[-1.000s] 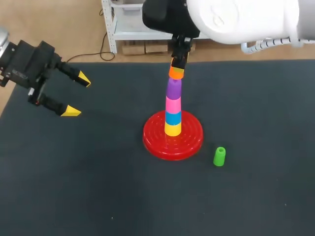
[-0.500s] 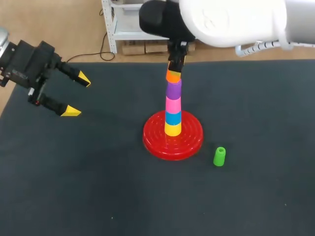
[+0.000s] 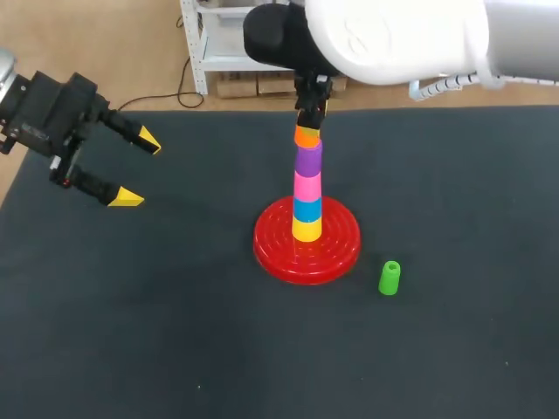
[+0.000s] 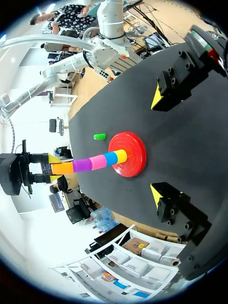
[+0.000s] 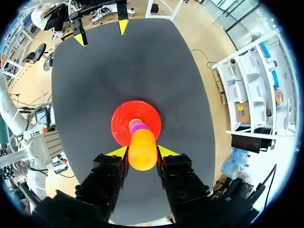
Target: Pick up and stack the cylinders on the red base in this order: pink,purple,orange,green
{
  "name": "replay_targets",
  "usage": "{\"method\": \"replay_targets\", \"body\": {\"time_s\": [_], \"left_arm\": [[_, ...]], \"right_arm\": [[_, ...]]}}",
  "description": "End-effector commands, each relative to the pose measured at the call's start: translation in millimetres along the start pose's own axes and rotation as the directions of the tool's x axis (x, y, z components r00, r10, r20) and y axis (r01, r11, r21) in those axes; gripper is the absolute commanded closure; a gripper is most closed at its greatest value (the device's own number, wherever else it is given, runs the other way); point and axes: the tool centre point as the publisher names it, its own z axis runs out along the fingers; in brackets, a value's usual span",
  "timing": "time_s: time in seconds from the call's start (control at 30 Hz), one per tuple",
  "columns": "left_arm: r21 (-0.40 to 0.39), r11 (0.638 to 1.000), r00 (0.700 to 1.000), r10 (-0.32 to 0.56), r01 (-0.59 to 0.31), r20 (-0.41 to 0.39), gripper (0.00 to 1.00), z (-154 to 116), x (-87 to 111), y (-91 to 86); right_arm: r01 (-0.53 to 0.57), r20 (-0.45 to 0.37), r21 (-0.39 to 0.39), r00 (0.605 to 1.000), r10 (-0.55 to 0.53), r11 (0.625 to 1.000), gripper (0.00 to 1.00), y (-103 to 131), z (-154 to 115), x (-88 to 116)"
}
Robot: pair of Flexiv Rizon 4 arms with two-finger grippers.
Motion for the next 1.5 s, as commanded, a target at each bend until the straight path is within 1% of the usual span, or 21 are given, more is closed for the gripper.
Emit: {"method": "replay_targets", "body": {"time_s": [0.03, 0.43, 1.1, 1.13, 1.5], "left_arm": [[0.001, 1.0, 1.0, 0.002, -0.002, 0.002, 0.0, 0.2, 1.1, 0.8], [0.001, 1.0, 1.0, 0.002, -0.002, 0.002, 0.0, 0.2, 1.1, 0.8], [0.001, 1.0, 1.0, 0.002, -0.002, 0.002, 0.0, 0.2, 1.1, 0.8], [0.001, 1.0, 1.0, 0.002, -0.002, 0.002, 0.0, 0.2, 1.1, 0.8], [0.001, 1.0, 1.0, 0.002, -0.002, 0.002, 0.0, 0.2, 1.1, 0.8]], "right_arm": [[-0.003, 0.002, -0.001, 1.0, 0.003, 1.0, 1.0, -0.3, 0.4, 1.4], [-0.02, 0.01, 0.006, 1.0, 0.02, 1.0, 1.0, -3.7, -1.3, 3.7], [-0.019, 0.004, -0.017, 1.0, 0.019, 1.0, 1.0, -4.5, 8.7, 0.5], [-0.016, 0.011, -0.028, 1.0, 0.016, 0.999, 1.0, -4.3, 8.7, 0.4], [-0.022, 0.033, -0.012, 0.999, 0.022, 1.0, 1.0, -2.4, -0.9, 2.3]]}}
